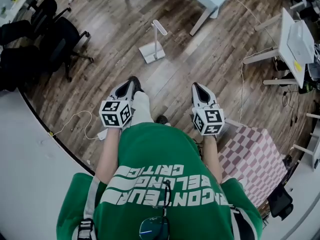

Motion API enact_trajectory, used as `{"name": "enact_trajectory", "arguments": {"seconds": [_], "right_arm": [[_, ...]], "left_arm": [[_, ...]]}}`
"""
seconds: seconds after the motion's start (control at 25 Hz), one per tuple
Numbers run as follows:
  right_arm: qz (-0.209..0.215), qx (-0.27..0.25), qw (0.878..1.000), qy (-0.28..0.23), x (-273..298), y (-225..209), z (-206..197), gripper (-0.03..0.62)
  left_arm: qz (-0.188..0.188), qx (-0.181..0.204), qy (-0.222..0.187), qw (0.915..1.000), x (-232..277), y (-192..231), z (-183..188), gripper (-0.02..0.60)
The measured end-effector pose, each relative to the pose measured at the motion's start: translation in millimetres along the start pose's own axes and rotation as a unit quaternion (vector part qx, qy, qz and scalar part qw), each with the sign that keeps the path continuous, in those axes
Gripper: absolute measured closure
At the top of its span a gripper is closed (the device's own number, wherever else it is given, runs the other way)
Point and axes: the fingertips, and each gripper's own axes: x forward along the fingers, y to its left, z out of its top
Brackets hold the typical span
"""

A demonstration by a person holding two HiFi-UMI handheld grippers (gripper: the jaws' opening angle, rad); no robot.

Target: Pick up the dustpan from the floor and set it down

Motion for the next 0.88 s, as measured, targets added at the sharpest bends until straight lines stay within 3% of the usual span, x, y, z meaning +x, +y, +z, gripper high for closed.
{"name": "enact_trajectory", "arguments": {"seconds": [0.32, 0.52, 0.88], "right_arm": [[-0.028, 0.004, 1.0, 0.008, 98, 3, 59, 0.585], [-0.045, -0.002, 0.999, 0.023, 147, 9, 85, 0.585], [-0.064, -0.002, 0.996, 0.058, 217, 19, 97, 0.585]], "left_arm": [[-0.035, 0.02, 0.003, 0.9992, 66, 72, 82, 0.588], [-0.05, 0.004, 0.0, 0.9988, 94, 120, 121, 0.588], [-0.077, 0.0, 0.002, 0.997, 121, 168, 160, 0.588]]}}
